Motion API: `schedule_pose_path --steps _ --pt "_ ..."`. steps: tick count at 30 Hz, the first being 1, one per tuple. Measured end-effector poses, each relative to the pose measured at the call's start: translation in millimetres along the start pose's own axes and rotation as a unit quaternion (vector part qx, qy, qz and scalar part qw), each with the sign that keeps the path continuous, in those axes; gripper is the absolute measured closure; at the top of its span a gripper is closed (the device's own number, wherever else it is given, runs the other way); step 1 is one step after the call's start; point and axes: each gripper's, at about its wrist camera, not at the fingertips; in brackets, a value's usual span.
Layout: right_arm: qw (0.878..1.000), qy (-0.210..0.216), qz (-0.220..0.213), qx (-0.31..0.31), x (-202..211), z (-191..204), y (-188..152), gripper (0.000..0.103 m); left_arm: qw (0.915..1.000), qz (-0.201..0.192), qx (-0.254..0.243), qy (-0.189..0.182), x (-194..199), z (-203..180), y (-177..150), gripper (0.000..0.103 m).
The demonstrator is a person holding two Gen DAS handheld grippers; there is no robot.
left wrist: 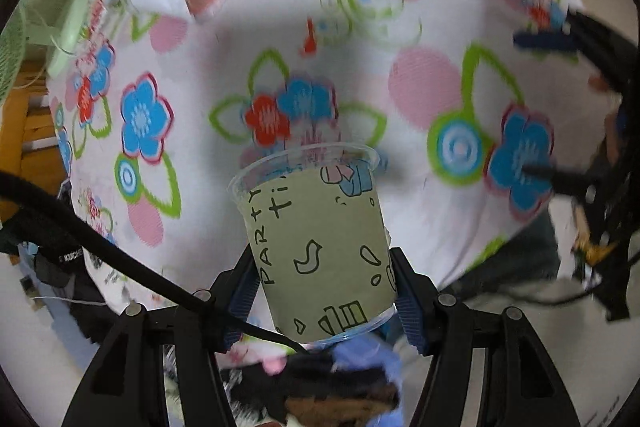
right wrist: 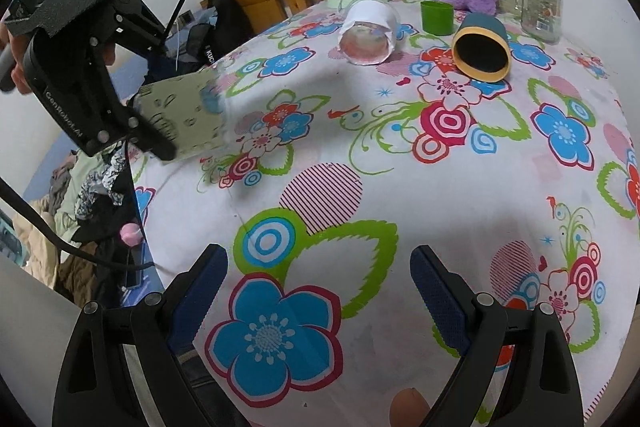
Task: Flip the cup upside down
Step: 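Lift the cup with the left gripper and rotate it so its opening faces down, then lower the inverted cup onto the tablecloth and open the left gripper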
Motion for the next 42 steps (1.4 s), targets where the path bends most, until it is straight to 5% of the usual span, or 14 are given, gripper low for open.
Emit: schedule_pose_path --steps 6,9,14,22,26,29,37,42 --pt "1.000 -0.003 0.006 0.004 -3 2 -1 0.009 0.9951 0.078 -0.036 0.049 -6 1 -3 0.039" --pt "1.000 -0.006 0.009 0.007 -5 3 -2 0.009 0.9846 0.131 -0.061 0.098 -15 0 -7 0.043" --pt "1.000 -0.005 0.009 0.008 -7 3 -4 0.009 0.9740 0.162 -0.073 0.141 -16 3 -9 0.043" --pt "1.000 0.000 0.007 0.006 -8 2 -4 0.009 0.9830 0.112 -0.073 0.125 -13 0 1 0.041" --pt "1.000 -0.001 0.006 0.008 -7 2 -4 0.009 0.9880 0.076 -0.071 0.114 -17 7 0 0.018" --pt "1.000 -0.003 0.005 0.005 -7 2 -4 0.009 0.9933 0.045 -0.061 0.088 -13 12 -3 0.012" --pt "1.000 -0.005 0.006 0.005 -8 10 3 0.009 0.9975 -0.048 -0.042 0.030 -9 22 -12 0.008" --pt "1.000 -0.012 0.011 0.006 -8 15 5 0.009 0.9967 -0.073 -0.036 0.005 -14 26 -16 0.008"
Point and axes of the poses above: each gripper's, at about its wrist camera, not at the fingertips, and x roughly against the way its jaws point, z to its left, y to its top, and after that the axes turned 3 degrees about -y, right-handed
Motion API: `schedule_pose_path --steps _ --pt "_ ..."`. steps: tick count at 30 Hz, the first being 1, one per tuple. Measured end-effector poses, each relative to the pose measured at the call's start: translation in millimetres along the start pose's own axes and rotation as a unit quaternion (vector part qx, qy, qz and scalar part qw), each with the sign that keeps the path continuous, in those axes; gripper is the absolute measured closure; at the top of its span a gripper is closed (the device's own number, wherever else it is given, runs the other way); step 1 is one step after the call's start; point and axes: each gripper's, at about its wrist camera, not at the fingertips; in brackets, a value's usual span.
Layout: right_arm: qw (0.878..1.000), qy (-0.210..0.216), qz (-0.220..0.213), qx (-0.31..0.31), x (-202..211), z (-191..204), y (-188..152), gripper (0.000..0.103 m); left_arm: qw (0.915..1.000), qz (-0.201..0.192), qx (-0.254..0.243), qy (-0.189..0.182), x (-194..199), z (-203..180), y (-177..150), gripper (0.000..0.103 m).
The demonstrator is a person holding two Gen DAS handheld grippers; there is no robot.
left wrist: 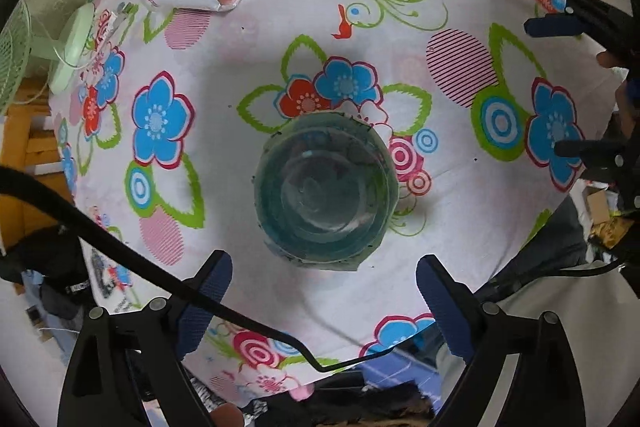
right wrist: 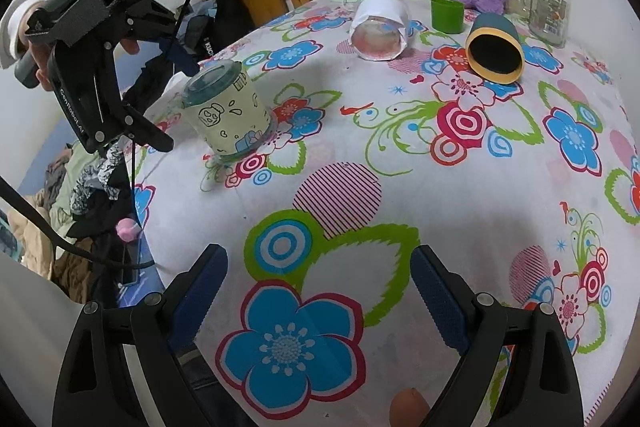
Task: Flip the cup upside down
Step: 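Lower the inverted cup onto the tablecloth and open the left gripper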
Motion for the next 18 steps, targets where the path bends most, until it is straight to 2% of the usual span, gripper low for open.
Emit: schedule_pose_path --steps 18 --pt "1.000 -0.014 -0.001 0.013 -6 24 20 0.009 0.9983 -0.047 0.007 -0.033 1 5 -26 0.008"
Point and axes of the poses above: each gripper's, at about its wrist camera, not at the fingertips, and x roughly against the way its jaws point, z to its left, y to its top, and after that the axes turned 3 degrees about -y, right-handed
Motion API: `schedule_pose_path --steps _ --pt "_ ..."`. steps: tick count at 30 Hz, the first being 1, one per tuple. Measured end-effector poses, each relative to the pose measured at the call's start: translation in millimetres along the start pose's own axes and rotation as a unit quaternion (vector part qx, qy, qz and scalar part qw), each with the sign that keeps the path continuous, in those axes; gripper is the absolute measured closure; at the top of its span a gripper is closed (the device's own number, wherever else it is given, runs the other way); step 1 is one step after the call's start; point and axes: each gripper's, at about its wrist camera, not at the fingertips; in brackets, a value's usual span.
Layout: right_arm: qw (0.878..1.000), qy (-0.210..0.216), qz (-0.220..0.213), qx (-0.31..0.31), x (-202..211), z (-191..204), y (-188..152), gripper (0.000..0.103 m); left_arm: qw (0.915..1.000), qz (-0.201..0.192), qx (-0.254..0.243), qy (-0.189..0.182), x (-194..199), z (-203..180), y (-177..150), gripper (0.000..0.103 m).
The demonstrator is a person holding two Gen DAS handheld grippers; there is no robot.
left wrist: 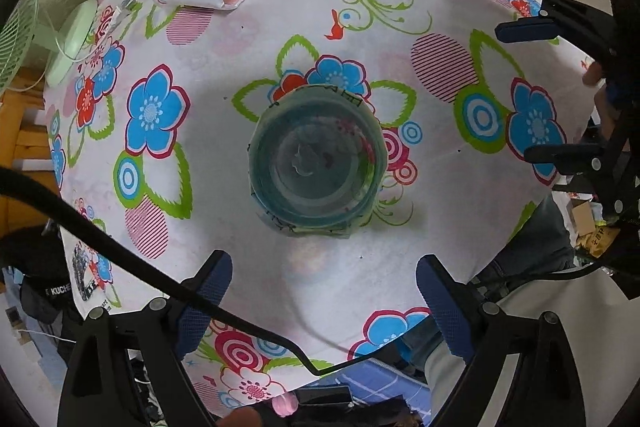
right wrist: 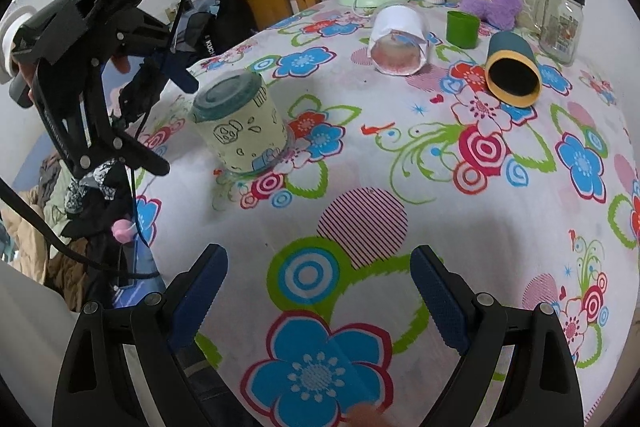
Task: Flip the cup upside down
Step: 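Lower the inverted cup onto the tablecloth and open the left gripper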
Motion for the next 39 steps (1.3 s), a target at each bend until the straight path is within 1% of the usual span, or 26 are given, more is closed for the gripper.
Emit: schedule_pose_path --steps 3,7,13,17,19,22,24,32,35,39 --pt "1.000 -0.009 -0.004 0.007 1 6 4 0.009 0.9997 -0.020 0.012 -0.011 4 -1 -5 0.008" --pt "1.000 -0.020 -0.008 0.015 2 16 13 0.009 0.9974 -0.055 0.033 -0.032 11 8 -16 0.008" --pt "0.999 -0.038 -0.010 0.021 2 31 24 0.009 0.9932 -0.096 0.052 -0.041 19 17 -32 0.008" --pt "0.999 -0.046 -0.011 0.021 3 40 30 0.009 0.9901 -0.116 0.066 -0.043 26 26 -50 0.008" --pt "0.999 -0.048 -0.011 0.020 3 45 33 0.009 0.9889 -0.122 0.072 -0.044 25 22 -47 0.008" --pt "0.998 -0.052 -0.013 0.019 4 50 36 0.009 0.9862 -0.132 0.083 -0.055 23 23 -56 0.008" --pt "0.998 -0.054 -0.014 0.018 5 53 38 0.009 0.9845 -0.139 0.088 -0.061 23 25 -57 0.008" --pt "0.998 -0.064 -0.023 0.009 10 60 44 0.009 0.9724 -0.183 0.117 -0.084 25 34 -63 0.008" --pt "0.997 -0.069 -0.025 0.002 11 60 45 0.009 0.9681 -0.202 0.124 -0.082 26 36 -65 0.009" --pt "0.995 -0.089 -0.035 0.000 13 62 46 0.009 0.9607 -0.234 0.130 -0.075 28 34 -69 0.009"
Point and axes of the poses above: each gripper's, at about its wrist camera, not at the fingertips, and x roughly against the way its jaws point, z to its left, y to its top, and after that the axes turned 3 degrees about -y, right-handed
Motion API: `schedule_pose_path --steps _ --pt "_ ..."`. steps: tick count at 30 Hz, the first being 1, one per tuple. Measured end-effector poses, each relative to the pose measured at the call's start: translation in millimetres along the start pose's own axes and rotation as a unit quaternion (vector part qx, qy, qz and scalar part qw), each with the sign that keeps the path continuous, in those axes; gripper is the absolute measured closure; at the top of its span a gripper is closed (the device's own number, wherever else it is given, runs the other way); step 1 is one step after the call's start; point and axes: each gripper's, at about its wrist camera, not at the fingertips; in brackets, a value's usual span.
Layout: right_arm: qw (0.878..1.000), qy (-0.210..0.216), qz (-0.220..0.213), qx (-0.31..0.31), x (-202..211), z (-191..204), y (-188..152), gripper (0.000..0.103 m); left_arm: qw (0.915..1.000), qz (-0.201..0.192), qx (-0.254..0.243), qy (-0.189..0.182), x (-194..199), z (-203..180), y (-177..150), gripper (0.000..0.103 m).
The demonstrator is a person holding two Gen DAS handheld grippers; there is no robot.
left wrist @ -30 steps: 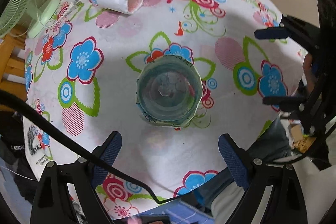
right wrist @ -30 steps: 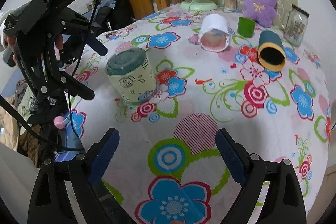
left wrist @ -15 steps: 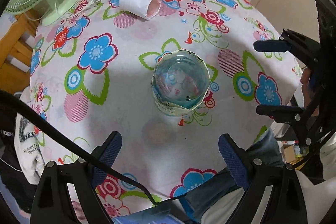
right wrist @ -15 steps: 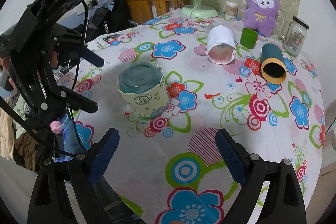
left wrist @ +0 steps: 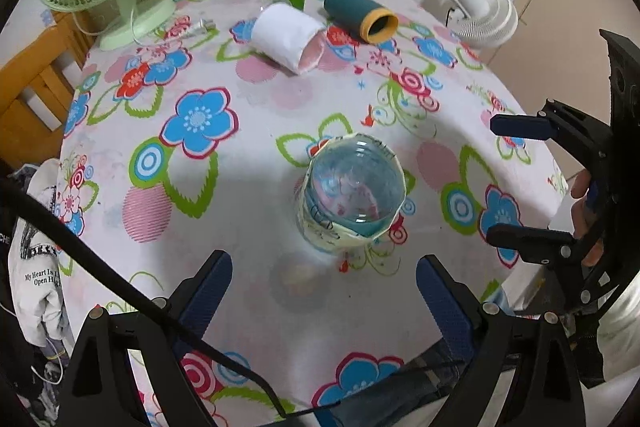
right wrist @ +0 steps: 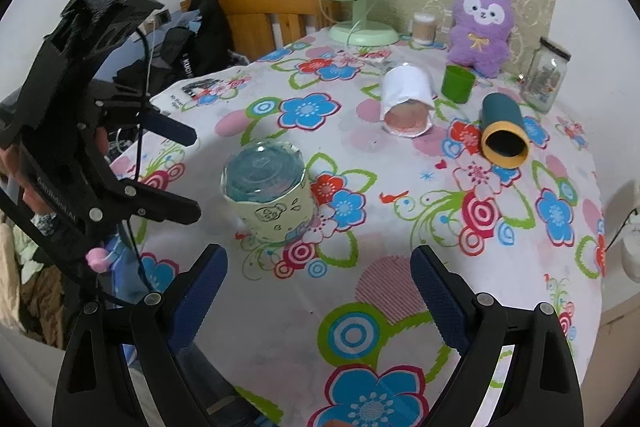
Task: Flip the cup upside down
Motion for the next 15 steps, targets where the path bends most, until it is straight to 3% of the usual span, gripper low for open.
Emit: schedule_pose_path --steps 8,15 --pt "0.999 -0.041 -0.021 -0.028 7 0 4 0.009 0.9968 -0.077 0.020 0.013 13 -2 -9 0.008" --pt "0.995 -0.067 -0.041 -0.055 20 -1 6 0.009 0.9929 -0.111 0.041 0.014 12 1 -11 0.008"
Point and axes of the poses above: each gripper's, at about its wrist camera, not at the fingertips, and x roughly against the way its jaws point, z to its left, y to its top, and after that the axes turned 3 degrees about -y, right-handed
